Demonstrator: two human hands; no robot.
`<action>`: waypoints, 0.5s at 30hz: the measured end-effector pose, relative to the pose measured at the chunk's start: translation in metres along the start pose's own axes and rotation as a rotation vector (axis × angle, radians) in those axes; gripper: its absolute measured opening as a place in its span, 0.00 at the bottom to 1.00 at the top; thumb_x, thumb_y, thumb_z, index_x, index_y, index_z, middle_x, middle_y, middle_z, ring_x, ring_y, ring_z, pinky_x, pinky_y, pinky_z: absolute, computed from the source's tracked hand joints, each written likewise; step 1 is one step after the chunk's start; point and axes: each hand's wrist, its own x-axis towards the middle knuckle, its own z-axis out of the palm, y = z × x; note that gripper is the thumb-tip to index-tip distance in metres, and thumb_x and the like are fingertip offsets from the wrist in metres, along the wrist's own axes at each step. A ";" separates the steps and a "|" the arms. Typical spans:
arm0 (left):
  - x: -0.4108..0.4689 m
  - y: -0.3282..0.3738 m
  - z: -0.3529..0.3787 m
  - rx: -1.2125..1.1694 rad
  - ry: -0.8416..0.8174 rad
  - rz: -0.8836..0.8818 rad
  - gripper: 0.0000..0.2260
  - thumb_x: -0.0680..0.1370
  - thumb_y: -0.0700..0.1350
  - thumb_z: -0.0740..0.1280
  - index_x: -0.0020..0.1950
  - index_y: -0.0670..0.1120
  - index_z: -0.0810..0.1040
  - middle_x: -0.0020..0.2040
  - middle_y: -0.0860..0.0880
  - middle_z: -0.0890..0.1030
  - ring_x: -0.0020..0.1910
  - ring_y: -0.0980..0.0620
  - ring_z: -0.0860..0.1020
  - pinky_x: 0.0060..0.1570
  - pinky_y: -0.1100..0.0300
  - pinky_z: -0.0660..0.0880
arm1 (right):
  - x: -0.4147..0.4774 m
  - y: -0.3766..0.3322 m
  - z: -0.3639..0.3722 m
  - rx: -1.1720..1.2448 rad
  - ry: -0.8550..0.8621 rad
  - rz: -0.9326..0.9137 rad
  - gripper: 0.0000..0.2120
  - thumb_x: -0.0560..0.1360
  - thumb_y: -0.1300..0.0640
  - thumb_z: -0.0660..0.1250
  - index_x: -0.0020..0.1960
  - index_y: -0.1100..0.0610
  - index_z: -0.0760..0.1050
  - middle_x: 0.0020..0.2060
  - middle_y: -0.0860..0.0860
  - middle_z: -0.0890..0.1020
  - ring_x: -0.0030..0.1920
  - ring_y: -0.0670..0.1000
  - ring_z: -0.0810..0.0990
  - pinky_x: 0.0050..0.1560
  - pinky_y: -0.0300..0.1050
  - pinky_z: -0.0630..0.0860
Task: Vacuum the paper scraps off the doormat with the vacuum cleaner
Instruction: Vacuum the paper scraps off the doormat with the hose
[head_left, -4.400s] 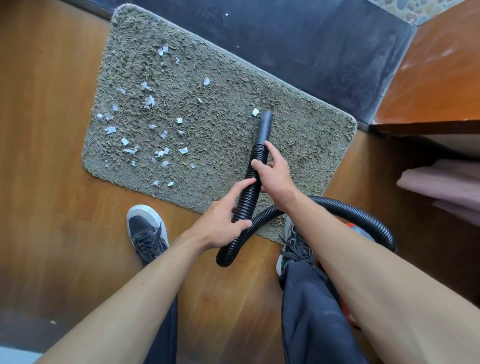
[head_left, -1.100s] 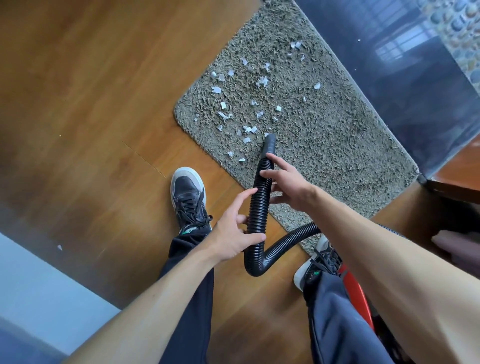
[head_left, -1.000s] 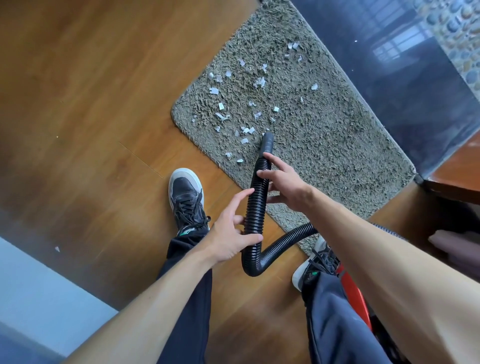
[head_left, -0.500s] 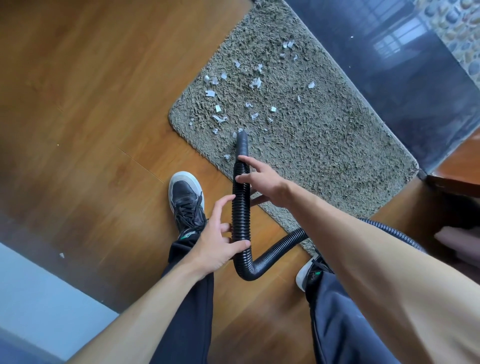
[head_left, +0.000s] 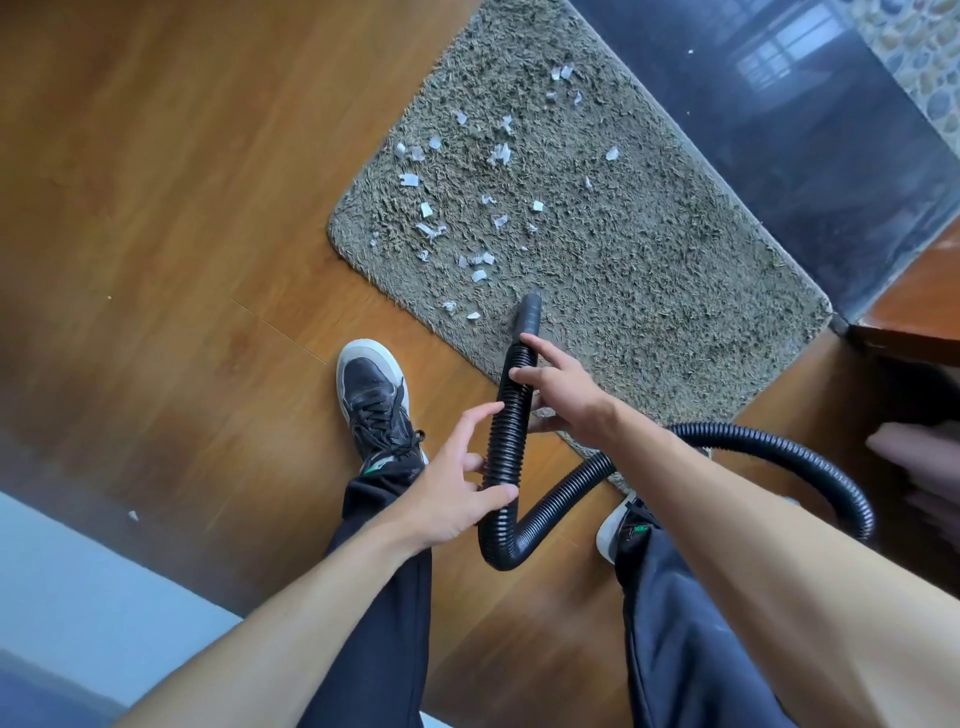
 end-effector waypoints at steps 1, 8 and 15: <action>-0.004 0.000 -0.003 -0.008 0.000 -0.005 0.35 0.77 0.36 0.70 0.71 0.68 0.61 0.49 0.43 0.82 0.38 0.48 0.81 0.42 0.56 0.80 | 0.000 0.001 0.003 0.008 -0.009 0.007 0.28 0.79 0.61 0.64 0.75 0.43 0.64 0.52 0.55 0.82 0.35 0.48 0.80 0.32 0.45 0.79; -0.026 -0.009 -0.022 -0.139 0.047 -0.029 0.33 0.78 0.34 0.68 0.70 0.67 0.63 0.49 0.40 0.83 0.42 0.47 0.82 0.40 0.54 0.80 | 0.002 -0.009 0.038 -0.091 -0.083 0.019 0.27 0.78 0.62 0.65 0.74 0.44 0.66 0.47 0.56 0.82 0.36 0.50 0.81 0.34 0.49 0.81; -0.036 -0.024 -0.028 -0.203 0.108 -0.045 0.34 0.78 0.34 0.69 0.68 0.69 0.63 0.48 0.41 0.84 0.44 0.43 0.82 0.40 0.51 0.81 | 0.006 -0.016 0.065 -0.246 -0.141 0.032 0.29 0.78 0.64 0.63 0.76 0.47 0.63 0.48 0.56 0.81 0.37 0.53 0.81 0.35 0.52 0.83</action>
